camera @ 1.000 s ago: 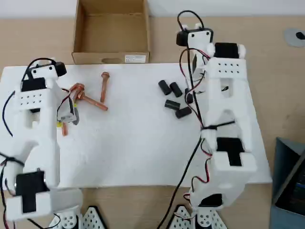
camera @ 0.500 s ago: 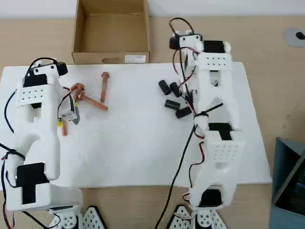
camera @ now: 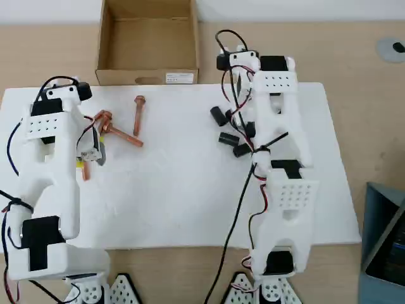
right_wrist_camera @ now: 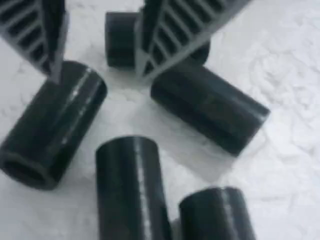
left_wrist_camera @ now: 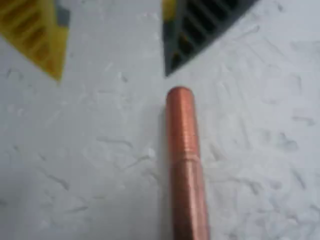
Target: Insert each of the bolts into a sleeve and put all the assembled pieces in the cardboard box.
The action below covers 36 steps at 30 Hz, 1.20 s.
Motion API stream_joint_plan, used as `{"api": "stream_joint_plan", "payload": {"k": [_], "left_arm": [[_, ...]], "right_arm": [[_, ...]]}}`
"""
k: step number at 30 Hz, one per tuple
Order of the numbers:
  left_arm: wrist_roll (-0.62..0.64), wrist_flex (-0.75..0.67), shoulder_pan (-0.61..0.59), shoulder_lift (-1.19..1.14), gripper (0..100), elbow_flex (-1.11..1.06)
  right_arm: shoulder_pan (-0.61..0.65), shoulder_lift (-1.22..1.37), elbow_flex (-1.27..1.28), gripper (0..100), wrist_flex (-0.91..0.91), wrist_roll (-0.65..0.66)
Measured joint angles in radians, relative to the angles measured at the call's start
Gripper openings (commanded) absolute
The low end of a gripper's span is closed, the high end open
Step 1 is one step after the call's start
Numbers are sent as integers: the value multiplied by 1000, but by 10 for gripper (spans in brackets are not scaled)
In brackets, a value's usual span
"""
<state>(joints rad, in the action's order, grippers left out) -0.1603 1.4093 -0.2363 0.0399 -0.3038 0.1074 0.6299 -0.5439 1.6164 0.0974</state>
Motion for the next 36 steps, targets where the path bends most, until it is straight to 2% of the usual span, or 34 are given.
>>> {"api": "stream_joint_plan", "payload": {"k": [11,22,33,36], "left_arm": [[0,0,0,0,147,0],[0,0,0,0,147,0],[0,0,0,0,147,0],[0,0,0,0,147,0]], "right_arm": [[2,2,-37,175,0,0],[-11,121,-38,173,-48,0],[-48,186,-83,12,-64,-2],[-48,186,-84,12,-64,-2]]}}
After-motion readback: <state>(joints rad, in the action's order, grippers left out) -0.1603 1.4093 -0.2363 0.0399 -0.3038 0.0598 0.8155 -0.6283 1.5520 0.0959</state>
